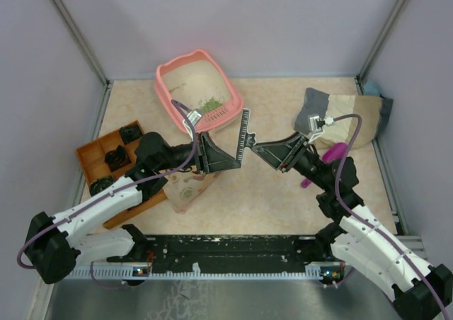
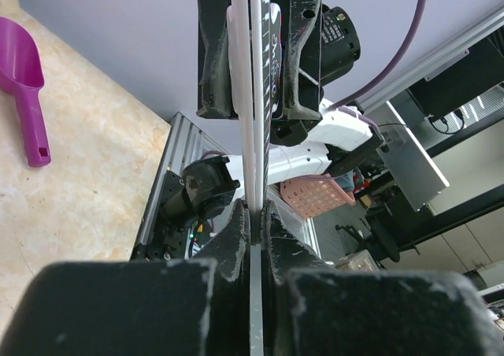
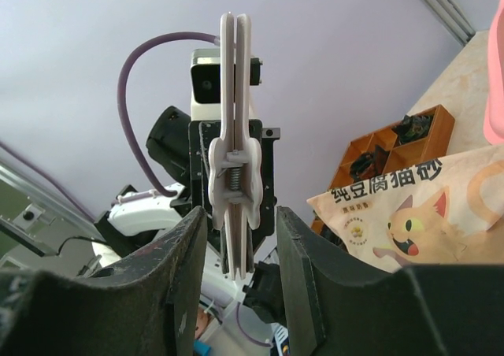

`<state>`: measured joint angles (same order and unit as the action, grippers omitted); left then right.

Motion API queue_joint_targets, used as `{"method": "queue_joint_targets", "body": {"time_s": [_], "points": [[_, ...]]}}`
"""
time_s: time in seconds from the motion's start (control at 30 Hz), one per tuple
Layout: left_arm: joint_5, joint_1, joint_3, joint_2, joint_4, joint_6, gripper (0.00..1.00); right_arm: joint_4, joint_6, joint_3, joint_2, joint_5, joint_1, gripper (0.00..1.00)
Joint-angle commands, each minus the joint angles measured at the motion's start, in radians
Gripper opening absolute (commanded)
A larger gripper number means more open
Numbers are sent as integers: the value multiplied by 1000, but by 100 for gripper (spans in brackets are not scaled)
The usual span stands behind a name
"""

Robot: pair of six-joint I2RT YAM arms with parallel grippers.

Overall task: Fill the litter box with clean litter
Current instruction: Pick up the clamp at the center of the board.

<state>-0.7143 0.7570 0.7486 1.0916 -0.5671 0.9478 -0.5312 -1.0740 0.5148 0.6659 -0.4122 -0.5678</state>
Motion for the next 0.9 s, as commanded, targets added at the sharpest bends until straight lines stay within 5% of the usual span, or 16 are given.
{"method": "queue_joint_targets", "body": {"time_s": [0.0, 0.53, 0.87], "points": [[-10, 1, -7, -16, -58, 13, 0, -62, 17, 25, 7, -11, -14, 41], [-38, 1, -18, 3, -95, 51, 0, -141, -6, 21, 40, -12, -13, 30], [-54, 1, -14, 14, -99, 58, 0, -156, -17, 24, 68, -24, -14, 32]]}}
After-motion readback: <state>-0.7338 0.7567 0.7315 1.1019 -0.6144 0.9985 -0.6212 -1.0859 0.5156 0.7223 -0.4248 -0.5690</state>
